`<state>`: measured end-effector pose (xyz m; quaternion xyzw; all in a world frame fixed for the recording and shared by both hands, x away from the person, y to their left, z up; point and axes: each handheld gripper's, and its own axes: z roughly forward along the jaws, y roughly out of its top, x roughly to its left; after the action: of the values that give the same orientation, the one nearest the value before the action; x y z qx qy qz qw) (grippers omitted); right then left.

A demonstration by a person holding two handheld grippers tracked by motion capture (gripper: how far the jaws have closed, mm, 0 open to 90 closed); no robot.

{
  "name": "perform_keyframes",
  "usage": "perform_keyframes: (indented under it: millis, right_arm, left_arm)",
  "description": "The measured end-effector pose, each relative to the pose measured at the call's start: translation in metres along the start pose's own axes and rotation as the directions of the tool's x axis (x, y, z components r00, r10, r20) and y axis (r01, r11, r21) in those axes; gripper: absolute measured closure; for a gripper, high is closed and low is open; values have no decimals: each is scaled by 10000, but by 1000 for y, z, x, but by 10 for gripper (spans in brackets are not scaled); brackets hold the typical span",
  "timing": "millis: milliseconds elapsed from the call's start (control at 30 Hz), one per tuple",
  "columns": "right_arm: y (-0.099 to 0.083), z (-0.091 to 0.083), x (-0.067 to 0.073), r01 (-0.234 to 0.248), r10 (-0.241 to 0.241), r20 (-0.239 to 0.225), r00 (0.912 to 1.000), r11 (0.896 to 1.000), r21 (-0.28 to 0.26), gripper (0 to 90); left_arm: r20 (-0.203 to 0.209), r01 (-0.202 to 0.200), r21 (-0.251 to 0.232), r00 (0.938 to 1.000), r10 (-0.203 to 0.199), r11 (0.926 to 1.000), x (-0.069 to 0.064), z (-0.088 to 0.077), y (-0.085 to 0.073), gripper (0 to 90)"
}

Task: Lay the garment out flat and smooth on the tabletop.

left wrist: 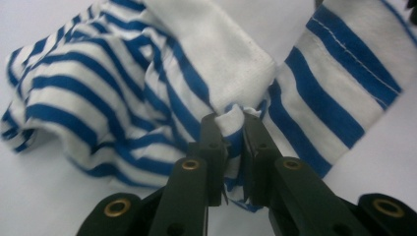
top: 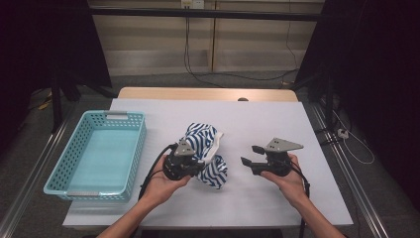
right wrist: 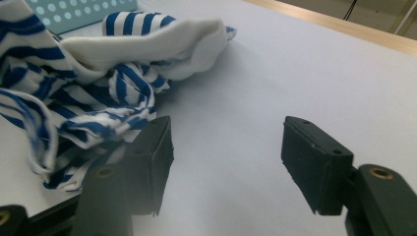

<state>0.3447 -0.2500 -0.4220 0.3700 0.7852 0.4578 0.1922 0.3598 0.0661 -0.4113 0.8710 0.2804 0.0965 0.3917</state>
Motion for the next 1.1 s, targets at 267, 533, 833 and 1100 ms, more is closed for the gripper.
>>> perform_keyframes:
  millis: [267,533,833,1100]
  right_arm:
    - [7,12,4,232,-234,-128,9996,9996,-155,344]
    - [20,34,7,293,-292,-280,9992,9996,26,335]
    - [31,62,26,813,-754,-1235,9895,9957,433,334]
    - [42,71,47,1289,-1229,-2286,9657,9916,111,393]
  left_arm:
    - [-1420,127,945,9899,8,9954,21,13,-10,820]
    - [-2002,834,1046,9778,-611,9910,38,27,-12,815]
    - [-1676,1533,12,9742,-1509,9882,44,13,-10,689]
    - [-1406,1163,-1610,9802,-1394,9801,40,-17,3,562]
